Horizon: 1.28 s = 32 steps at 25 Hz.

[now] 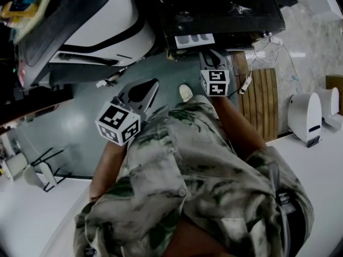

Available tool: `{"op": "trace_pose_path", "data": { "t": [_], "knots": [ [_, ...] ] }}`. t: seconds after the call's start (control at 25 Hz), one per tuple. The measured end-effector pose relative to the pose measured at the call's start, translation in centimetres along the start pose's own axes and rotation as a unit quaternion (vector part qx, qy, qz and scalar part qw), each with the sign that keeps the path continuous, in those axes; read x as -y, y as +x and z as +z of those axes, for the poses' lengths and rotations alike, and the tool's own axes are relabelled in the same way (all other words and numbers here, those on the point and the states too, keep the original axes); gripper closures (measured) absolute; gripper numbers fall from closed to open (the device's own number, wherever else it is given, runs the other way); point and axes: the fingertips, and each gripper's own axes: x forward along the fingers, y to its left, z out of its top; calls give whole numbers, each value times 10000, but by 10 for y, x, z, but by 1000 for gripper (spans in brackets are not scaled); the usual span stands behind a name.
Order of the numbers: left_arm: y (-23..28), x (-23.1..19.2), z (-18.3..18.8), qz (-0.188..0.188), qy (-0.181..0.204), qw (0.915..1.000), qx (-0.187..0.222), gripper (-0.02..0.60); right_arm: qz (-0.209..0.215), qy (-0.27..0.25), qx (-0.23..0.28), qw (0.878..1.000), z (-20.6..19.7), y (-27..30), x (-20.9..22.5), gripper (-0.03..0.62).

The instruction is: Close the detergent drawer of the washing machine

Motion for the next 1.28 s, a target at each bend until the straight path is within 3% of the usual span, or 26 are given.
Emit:
{"op": "trace_pose_path", "data": {
  "t": [1.28],
  "knots": [
    [3, -11, 7, 144, -60, 9999, 48, 558, 84, -57, 31, 9999, 15, 23, 5, 476]
  ]
}}
